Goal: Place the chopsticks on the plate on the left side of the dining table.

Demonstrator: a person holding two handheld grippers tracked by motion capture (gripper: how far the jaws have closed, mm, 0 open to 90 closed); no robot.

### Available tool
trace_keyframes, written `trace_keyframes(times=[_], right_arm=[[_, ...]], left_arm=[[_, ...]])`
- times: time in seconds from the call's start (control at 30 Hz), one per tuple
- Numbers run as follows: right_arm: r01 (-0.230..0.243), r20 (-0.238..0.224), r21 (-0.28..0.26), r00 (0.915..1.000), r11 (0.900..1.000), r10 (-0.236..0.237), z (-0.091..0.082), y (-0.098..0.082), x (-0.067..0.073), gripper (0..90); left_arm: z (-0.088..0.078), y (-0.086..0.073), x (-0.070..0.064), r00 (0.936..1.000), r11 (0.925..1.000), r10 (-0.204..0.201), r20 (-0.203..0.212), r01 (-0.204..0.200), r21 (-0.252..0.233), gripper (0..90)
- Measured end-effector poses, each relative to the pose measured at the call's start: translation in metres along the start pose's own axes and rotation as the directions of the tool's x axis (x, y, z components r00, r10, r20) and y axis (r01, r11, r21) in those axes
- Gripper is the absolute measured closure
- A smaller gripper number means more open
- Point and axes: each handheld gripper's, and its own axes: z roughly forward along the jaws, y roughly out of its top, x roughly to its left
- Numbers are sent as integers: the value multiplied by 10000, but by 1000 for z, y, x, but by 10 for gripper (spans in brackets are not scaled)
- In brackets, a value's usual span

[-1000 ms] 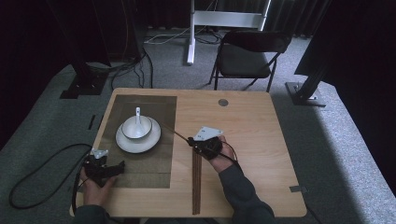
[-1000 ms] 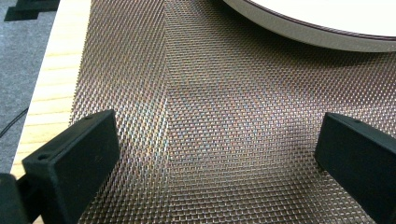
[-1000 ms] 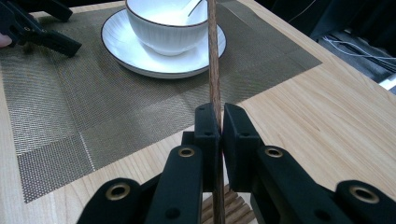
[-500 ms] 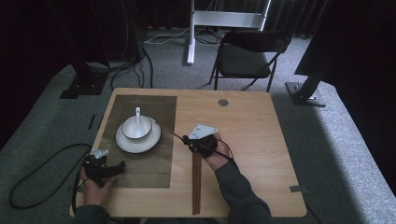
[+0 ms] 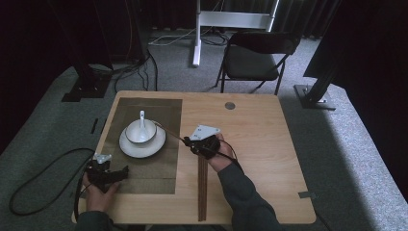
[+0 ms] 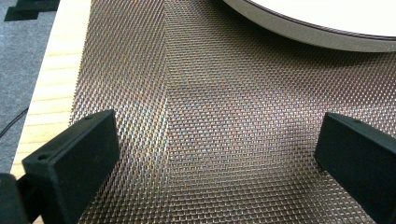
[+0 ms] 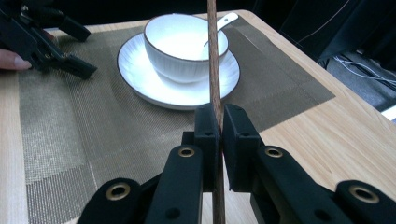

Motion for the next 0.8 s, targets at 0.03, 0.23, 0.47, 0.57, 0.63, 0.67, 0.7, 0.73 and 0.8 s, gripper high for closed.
trace_keyframes(times=[0.03, 0.23, 0.47, 0.57, 0.63, 0.67, 0.7, 0.73, 0.8], right_arm=[[22, -28, -38, 10000, 10000, -22, 1, 1, 0, 849], [147, -135, -101, 9998, 9998, -149, 4, 10, 0, 849], [309, -255, -105, 9992, 9995, -312, 8, 17, 0, 849], [387, -320, -115, 9987, 9992, -390, 9, 19, 0, 849], [385, -373, -167, 9985, 9991, -391, 10, 21, -1, 849], [397, -409, -179, 9983, 9991, -404, 10, 21, -1, 849], [393, -443, -174, 9982, 9991, -400, 10, 21, -1, 849], [407, -473, -165, 9980, 9990, -414, 10, 21, -2, 849], [455, -532, -160, 9975, 9988, -463, 11, 22, -2, 849]], left_arm=[[0, 0, 0, 10000, 10000, -2, 1, 2, -1, 2], [0, 0, 0, 10000, 10000, 0, -1, 0, 7, 2], [0, 0, 0, 10000, 10000, 4, 6, -4, 23, 2], [0, 0, 0, 10000, 10000, 13, 4, -13, 26, 2], [0, 0, 0, 10000, 10000, 24, 0, -24, 14, 2], [0, 0, 0, 10000, 10000, 21, 0, -21, 13, 2], [0, 0, 0, 10000, 10000, 23, -1, -23, 14, 2], [0, 0, 0, 10000, 10000, 23, -1, -23, 13, 2], [0, 0, 0, 10000, 10000, 23, -1, -23, 14, 2]])
